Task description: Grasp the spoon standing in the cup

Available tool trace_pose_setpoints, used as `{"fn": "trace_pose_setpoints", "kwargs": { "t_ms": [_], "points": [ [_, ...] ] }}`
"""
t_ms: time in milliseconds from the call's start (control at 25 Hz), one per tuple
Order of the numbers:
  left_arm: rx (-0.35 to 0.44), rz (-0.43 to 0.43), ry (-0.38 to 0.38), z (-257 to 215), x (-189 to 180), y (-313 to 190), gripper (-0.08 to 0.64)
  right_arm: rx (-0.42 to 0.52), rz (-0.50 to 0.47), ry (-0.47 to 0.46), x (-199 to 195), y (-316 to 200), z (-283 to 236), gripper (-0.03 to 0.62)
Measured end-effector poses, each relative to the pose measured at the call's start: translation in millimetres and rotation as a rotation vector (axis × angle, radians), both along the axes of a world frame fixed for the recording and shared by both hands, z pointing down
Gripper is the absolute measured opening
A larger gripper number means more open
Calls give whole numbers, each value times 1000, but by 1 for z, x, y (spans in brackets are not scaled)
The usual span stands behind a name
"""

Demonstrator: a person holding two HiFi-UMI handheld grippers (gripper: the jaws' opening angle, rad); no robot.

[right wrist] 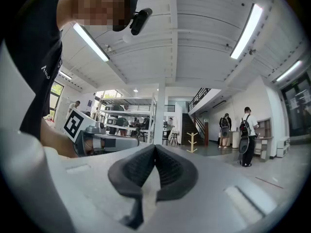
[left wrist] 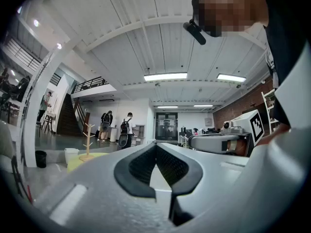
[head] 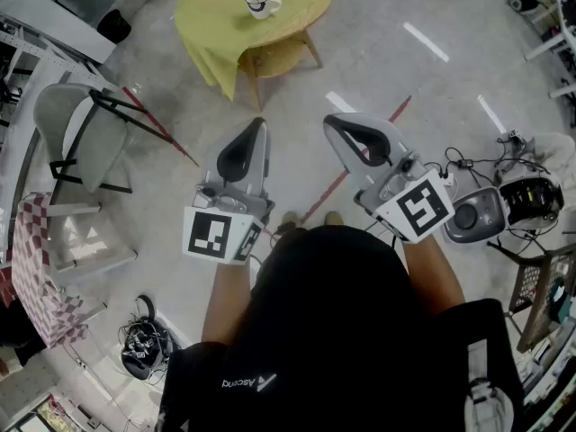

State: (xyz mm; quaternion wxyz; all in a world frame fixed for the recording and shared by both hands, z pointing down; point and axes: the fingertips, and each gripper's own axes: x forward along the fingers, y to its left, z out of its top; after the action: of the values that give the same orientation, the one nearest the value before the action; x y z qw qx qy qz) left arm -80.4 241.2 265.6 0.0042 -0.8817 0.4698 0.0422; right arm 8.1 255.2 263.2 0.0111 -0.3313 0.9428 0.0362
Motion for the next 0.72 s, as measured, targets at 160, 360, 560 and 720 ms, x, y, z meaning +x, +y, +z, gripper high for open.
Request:
{"fn": "trace_pose_setpoints", "kwargs": {
  "t_ms": [160, 360, 560, 720],
  "points": [
    [0, 2, 5, 0, -10, -5, 11, 0, 3, 4, -10, -5, 0, 3],
    [1, 7, 14, 2, -27, -13, 11, 12, 2, 11, -24, -13, 3, 3],
    [8, 19, 27, 3, -51, -25, 10, 18, 17, 22, -42, -24, 5, 3],
    [8, 26, 37, 10, -73, -42, 10, 12, 39, 40, -55, -34, 11, 3]
  ]
}}
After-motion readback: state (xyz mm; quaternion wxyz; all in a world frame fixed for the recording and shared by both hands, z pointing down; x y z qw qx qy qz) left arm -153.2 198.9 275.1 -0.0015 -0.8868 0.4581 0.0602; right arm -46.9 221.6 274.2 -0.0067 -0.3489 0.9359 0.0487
